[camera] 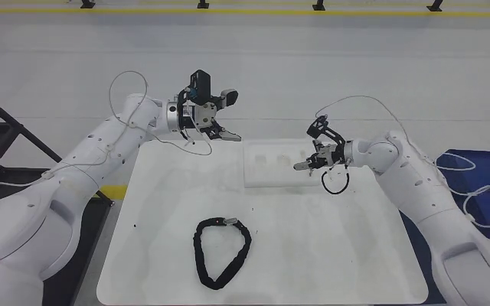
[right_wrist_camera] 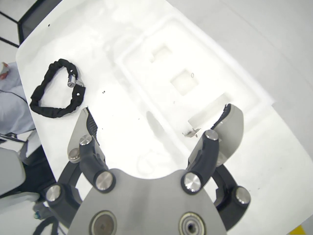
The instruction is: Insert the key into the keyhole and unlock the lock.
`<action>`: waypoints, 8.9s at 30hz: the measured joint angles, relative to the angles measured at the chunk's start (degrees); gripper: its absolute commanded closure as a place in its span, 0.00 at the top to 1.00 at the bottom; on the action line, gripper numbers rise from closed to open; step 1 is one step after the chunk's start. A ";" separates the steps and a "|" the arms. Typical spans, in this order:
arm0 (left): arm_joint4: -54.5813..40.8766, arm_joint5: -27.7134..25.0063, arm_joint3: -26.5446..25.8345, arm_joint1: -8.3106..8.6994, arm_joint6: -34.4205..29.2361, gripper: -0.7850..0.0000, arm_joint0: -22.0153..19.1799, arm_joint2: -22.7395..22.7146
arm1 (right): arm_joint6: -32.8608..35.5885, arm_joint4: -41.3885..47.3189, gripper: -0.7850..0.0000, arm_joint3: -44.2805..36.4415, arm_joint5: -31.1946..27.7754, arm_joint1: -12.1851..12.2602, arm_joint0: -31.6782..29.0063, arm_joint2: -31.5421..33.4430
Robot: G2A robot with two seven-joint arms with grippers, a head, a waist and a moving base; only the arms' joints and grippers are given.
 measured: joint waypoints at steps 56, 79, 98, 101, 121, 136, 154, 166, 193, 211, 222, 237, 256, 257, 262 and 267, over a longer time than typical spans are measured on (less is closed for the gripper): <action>0.00 0.00 0.00 0.00 0.00 1.00 0.00 0.00 | 5.73 -2.19 0.36 16.92 27.54 -11.26 4.03 -8.06; 0.00 0.00 0.00 0.00 0.00 1.00 0.00 0.00 | 3.57 -6.30 0.12 22.44 33.47 -14.78 4.31 -8.37; 0.00 0.00 0.00 0.00 0.00 1.00 0.00 0.00 | 4.96 -6.90 0.00 24.62 29.82 -15.06 7.31 -5.81; 0.00 0.00 0.00 0.00 0.00 1.00 0.00 0.00 | 5.10 -7.80 0.00 23.49 29.65 -14.29 7.56 -5.20; 0.00 0.00 0.00 0.00 0.00 1.00 0.00 0.00 | 17.65 -4.06 0.00 -7.54 28.38 -3.83 -1.61 9.75; 0.00 0.00 0.00 0.00 0.00 1.00 0.00 0.00 | 23.69 12.36 0.00 -45.84 26.64 4.42 -24.60 35.55; 0.00 0.00 0.00 0.00 0.00 1.00 0.00 0.00 | 19.20 23.93 0.00 -45.17 23.23 5.44 -29.49 42.49; -3.10 -0.04 0.54 1.09 -8.36 1.00 6.42 -1.07 | 19.20 23.93 0.00 -45.17 23.23 5.44 -29.49 42.49; 19.18 0.00 -12.37 8.15 -2.97 1.00 18.26 0.00 | 19.20 23.93 0.00 -45.17 23.22 5.44 -29.49 42.49; 19.34 0.55 -13.11 7.97 -4.87 1.00 19.67 -0.10 | 19.20 23.93 0.00 -45.17 23.22 5.44 -29.49 42.49; 28.35 0.33 -9.45 5.37 -4.77 1.00 23.10 0.00 | 19.20 23.93 0.00 -45.17 23.22 5.44 -29.49 42.49; 33.33 2.99 -2.18 0.70 -3.24 0.58 24.37 -0.09 | 19.20 23.93 0.00 -45.17 23.22 5.44 -29.49 42.49; 36.89 3.88 -1.94 -0.12 -4.94 0.00 24.98 -2.20 | 19.20 23.93 0.00 -45.17 23.22 5.44 -29.49 42.49; 36.77 3.59 -2.17 -0.09 -5.21 0.00 24.92 -2.48 | 19.20 23.93 0.00 -45.17 23.22 5.44 -29.49 42.49; 36.18 2.32 -4.24 0.27 -4.66 0.00 24.28 -3.91 | 19.20 23.93 0.00 -45.17 23.22 5.44 -29.49 42.49; 35.29 0.51 -7.96 1.07 -1.58 0.00 23.12 -6.00 | 19.20 23.93 0.00 -45.17 23.22 5.44 -29.49 42.49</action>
